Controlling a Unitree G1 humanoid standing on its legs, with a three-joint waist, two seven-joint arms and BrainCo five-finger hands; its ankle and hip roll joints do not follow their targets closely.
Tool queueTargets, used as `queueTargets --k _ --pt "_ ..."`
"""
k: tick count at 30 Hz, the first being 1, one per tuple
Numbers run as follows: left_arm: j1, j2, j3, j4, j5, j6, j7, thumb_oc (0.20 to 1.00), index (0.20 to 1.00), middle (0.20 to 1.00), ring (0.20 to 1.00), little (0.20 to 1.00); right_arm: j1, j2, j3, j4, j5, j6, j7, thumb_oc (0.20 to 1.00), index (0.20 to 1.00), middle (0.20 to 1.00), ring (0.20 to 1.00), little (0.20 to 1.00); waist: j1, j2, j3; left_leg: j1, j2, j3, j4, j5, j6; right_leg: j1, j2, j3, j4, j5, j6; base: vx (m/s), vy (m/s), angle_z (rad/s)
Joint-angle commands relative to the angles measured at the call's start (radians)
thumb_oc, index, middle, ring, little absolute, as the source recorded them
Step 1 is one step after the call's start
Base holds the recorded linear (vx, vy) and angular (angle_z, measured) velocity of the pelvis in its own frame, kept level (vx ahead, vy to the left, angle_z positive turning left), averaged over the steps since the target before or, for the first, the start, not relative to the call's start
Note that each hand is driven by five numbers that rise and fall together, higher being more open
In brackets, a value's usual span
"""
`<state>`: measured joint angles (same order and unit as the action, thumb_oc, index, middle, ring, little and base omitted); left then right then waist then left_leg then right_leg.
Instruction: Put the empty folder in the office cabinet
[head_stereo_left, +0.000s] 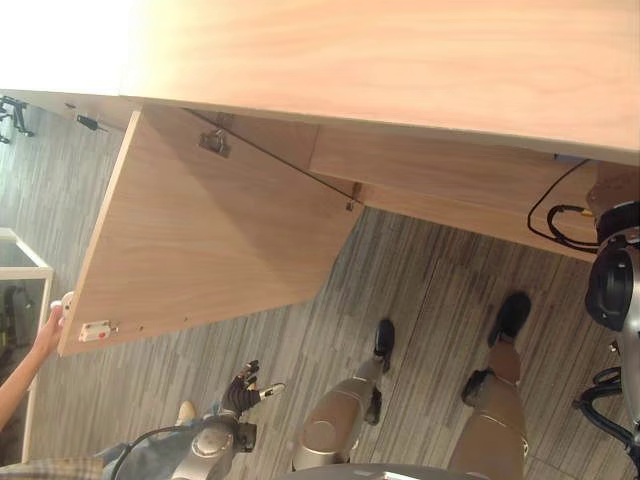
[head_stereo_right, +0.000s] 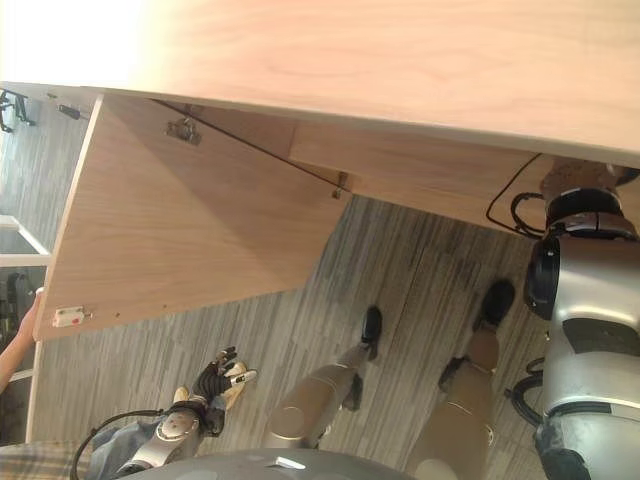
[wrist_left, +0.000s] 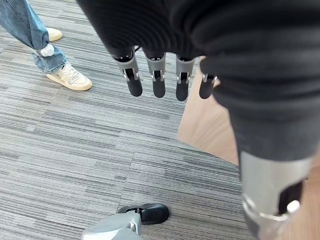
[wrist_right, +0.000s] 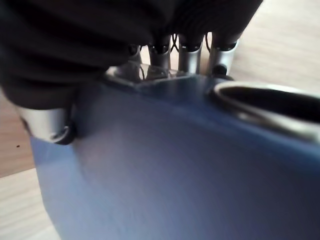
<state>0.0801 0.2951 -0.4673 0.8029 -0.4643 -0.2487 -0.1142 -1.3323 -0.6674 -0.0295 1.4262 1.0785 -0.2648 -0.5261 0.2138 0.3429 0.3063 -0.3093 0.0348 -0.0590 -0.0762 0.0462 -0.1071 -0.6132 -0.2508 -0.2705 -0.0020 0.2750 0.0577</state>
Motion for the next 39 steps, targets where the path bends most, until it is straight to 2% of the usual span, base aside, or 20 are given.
queueTargets --k 1,8,19,20,21,24,30,39 --pt "-0.036 0.057 -0.036 0.047 -0.03 -0.005 0.015 1.0 1.0 1.0 1.0 1.0 -0.086 -0.055 0.15 -0.008 -0.079 -0.004 0.049 0.2 0.2 0.2 0.2 0.2 0.055 0.022 -0.008 0.051 0.113 -0.035 -0.011 -0.03 -0.054 -0.126 -0.061 0.084 0.226 -0.155 0.118 0.03 -0.049 0.0" --pt "-0.075 0.036 -0.007 0.113 -0.048 0.001 0.033 1.0 1.0 1.0 1.0 1.0 -0.138 -0.022 0.225 -0.016 -0.155 0.013 0.067 0.2 0.2 0.2 0.2 0.2 0.062 0.034 -0.015 0.013 0.119 -0.028 -0.011 -0.019 -0.064 -0.197 -0.059 0.095 0.287 -0.175 0.109 0.01 -0.028 0.0" --pt "-0.092 0.019 0.012 0.156 -0.041 0.006 0.061 1.0 1.0 1.0 1.0 1.0 -0.14 0.006 0.245 0.008 -0.215 0.028 0.065 0.2 0.2 0.2 0.2 0.2 0.051 0.03 -0.014 0.025 0.117 -0.016 -0.011 -0.027 -0.061 -0.197 -0.053 0.096 0.294 -0.171 0.106 0.0 0.0 0.0" --pt "-0.094 0.016 0.012 0.158 -0.039 0.006 0.065 1.0 1.0 1.0 1.0 1.0 -0.136 0.009 0.248 0.015 -0.23 0.039 0.067 0.605 0.605 0.605 0.605 0.605 0.047 0.03 -0.012 0.028 0.116 -0.013 -0.011 -0.028 -0.062 -0.192 -0.054 0.096 0.29 -0.168 0.107 0.0 0.0 0.0" --pt "-0.247 0.01 0.008 0.2 -0.065 0.034 0.126 1.0 1.0 1.0 1.0 1.0 -0.13 0.065 0.263 0.004 -0.238 0.03 0.06 1.0 1.0 1.0 1.0 1.0 0.02 0.02 -0.013 0.029 0.117 -0.002 -0.011 -0.028 -0.067 -0.193 -0.05 0.096 0.285 -0.165 0.108 -0.01 0.05 0.08" --pt "-0.243 0.014 0.001 0.178 -0.075 0.019 0.107 1.0 1.0 1.0 1.0 1.0 -0.14 0.098 0.264 0.02 -0.227 0.055 0.054 1.0 1.0 1.0 1.0 1.0 0.01 0.016 0.007 0.03 0.116 0.008 -0.011 -0.031 -0.069 -0.196 -0.046 0.101 0.278 -0.157 0.11 -0.01 0.023 0.07" --pt "-0.177 0.025 0.017 0.122 -0.089 0.027 0.095 1.0 1.0 1.0 1.0 1.0 -0.148 0.073 0.285 0.064 -0.209 0.087 0.077 1.0 1.0 1.0 1.0 1.0 0.018 0.01 0.012 0.026 0.113 0.011 -0.011 -0.024 -0.068 -0.186 -0.048 0.1 0.258 -0.146 0.113 -0.02 -0.004 -0.09" --pt "-0.164 0.033 0.01 0.094 -0.076 0.03 0.092 1.0 1.0 1.0 1.0 1.0 -0.069 0.088 0.221 0.099 -0.17 0.088 0.074 1.0 1.0 1.0 1.0 1.0 0.021 0.013 0.01 0.046 0.101 0.011 -0.011 -0.025 -0.062 -0.145 -0.046 0.094 0.228 -0.138 0.114 0.0 0.012 0.03"
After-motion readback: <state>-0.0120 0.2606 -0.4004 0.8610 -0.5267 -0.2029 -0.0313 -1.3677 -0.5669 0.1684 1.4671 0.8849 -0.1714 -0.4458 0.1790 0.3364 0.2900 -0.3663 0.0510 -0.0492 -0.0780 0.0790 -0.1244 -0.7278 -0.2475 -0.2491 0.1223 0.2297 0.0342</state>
